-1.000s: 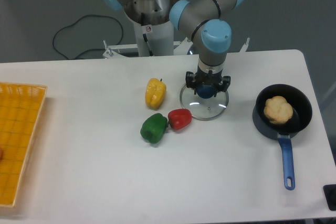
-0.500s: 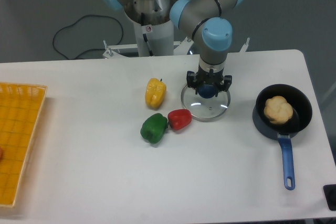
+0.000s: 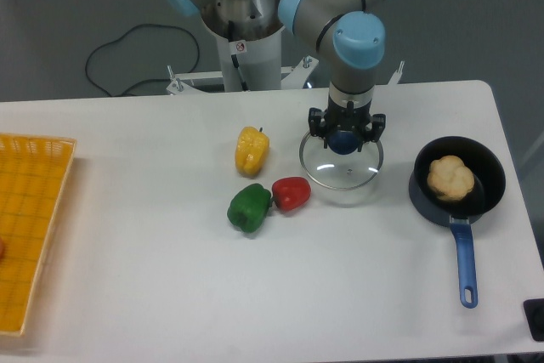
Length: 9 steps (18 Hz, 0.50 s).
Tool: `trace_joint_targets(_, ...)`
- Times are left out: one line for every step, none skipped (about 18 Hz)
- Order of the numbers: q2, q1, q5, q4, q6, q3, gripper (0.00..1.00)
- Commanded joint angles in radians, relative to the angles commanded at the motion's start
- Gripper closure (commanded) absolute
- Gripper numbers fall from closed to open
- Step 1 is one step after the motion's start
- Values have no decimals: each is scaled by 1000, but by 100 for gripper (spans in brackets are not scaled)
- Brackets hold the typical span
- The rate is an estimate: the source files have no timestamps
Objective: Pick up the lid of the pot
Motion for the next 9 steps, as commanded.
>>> trace_joint_targets(0,2,0,-26,0,23,60)
trace_joint_targets(0,2,0,-54,0,41,60)
trace_joint_targets(0,2,0,-75,0,57,60)
trace_joint_targets(-2,2,0,-91,0,74,60)
trace_joint_targets(-2,3,0,-104,0,88,60)
trace_joint_targets(-2,3,0,-118,0,100,60)
trace_joint_targets(-3,3,2,-134,0,114,61)
trace_joint_targets(-3,3,2,-150,0,129,61)
trace_joint_targets(-3,3,3,-163,2,143,62)
